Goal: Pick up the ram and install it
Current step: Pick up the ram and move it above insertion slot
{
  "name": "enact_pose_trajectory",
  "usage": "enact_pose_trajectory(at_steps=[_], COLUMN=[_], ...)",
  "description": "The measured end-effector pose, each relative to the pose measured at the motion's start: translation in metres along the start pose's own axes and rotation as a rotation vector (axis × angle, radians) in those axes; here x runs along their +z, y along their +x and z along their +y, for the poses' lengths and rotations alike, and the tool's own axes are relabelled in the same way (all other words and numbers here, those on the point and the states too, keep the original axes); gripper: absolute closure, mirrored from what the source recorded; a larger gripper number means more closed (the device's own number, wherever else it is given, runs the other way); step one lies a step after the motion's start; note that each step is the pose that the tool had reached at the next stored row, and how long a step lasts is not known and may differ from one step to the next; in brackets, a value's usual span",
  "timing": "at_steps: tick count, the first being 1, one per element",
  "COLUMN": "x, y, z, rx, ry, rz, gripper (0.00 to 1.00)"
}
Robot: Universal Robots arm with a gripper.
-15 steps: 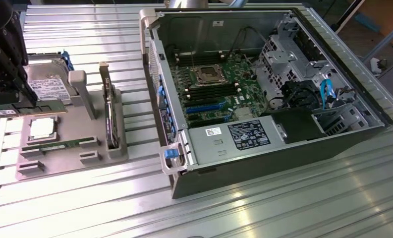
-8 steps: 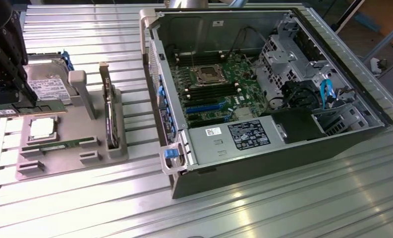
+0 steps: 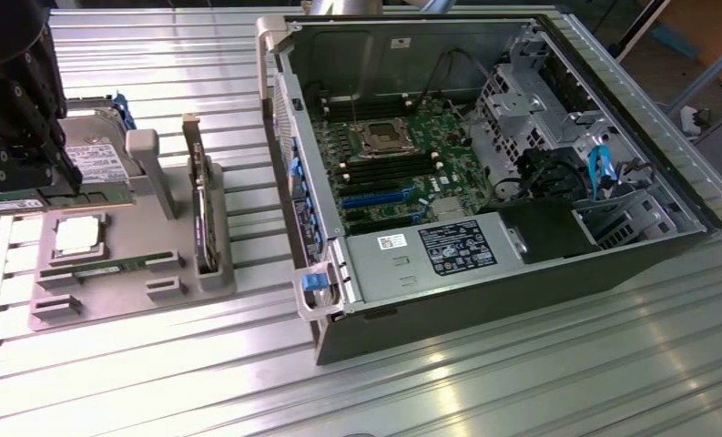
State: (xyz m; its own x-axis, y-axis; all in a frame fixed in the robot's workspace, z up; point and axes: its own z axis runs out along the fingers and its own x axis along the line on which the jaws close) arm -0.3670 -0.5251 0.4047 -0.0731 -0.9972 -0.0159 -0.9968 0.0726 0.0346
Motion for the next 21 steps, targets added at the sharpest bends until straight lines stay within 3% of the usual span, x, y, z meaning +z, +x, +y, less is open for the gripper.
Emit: enact_pose_trajectory(at_steps=[21], x=[-0.0018], y=[-0.004], z=[-0.0539], rx=[0.000], ry=[-0.0004], rz=[0.0000], gripper=[0.88])
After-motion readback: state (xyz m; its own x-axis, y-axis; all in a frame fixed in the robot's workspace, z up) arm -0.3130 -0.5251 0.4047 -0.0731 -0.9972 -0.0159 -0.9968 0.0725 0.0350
